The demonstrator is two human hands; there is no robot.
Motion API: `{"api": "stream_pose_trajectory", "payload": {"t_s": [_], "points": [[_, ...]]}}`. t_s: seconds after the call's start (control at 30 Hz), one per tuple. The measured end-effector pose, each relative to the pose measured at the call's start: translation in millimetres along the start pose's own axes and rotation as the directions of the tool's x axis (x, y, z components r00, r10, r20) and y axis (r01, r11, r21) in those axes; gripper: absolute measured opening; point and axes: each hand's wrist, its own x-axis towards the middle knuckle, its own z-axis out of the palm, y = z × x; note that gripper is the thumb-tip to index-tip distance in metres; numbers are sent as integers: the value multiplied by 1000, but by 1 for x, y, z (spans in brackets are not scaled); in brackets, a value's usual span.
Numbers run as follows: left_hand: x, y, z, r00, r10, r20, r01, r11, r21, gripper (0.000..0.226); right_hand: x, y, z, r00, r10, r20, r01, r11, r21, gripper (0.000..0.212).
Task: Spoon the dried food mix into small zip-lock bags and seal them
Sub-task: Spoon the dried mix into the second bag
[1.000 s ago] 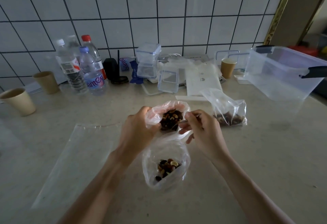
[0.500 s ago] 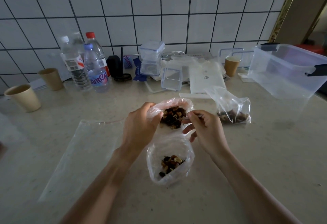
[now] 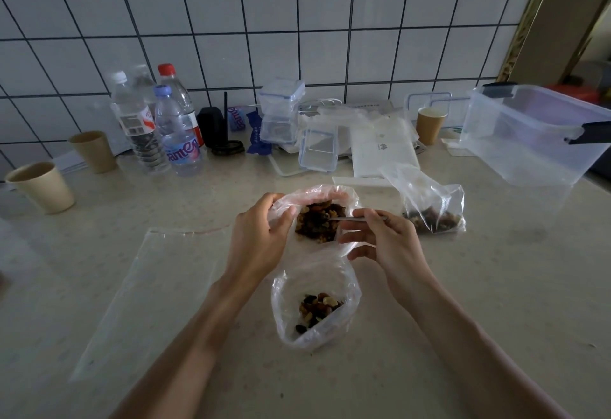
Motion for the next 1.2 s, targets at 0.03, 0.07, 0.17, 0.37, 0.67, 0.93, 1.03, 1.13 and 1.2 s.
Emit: {"api": "stream_pose_trajectory", "payload": {"t_s": [0.03,0.07,0.17,0.37,0.67,0.93,1.03,1.13,1.2], "points": [[1,1,-1,1000,-9,-3,9,1000,-7,38,0,-1,-1,1000,5,-1,-5,1000,21,31],[1,1,-1,1000,-18,-6,18,1000,-13,38,0,-2,-2,1000,13,-3,-13,999,44,31],[5,2,-5,1000,-28,-3,28,1000,0,38,0,-7,-6,1000,21,-4,-21,997,75,31],[7,7,-21,999,-36,26,36,999,0,39,-2,-18,-11,998,-58,9,58,996,69,31],[-42,21,-58,998,68,-10,-68,997,35,24,-10,-36,-15,987,-109,117,92,986,137,35],[-83,34,-71,963,-82,257,110,989,-96,38,-16,-45,-19,949,-152,278,117,984,137,37],[-91,38,-70,934,-113,339,155,983,-99,28,-18,-46,-19,924,-156,348,143,988,63,41],[-92,38,-68,937,-122,328,143,989,-39,11,-20,-46,-19,887,-180,425,210,977,-24,41],[-91,39,-66,940,-137,314,156,987,-38,12,-21,-46,-18,833,-218,508,292,954,-70,42]]}}
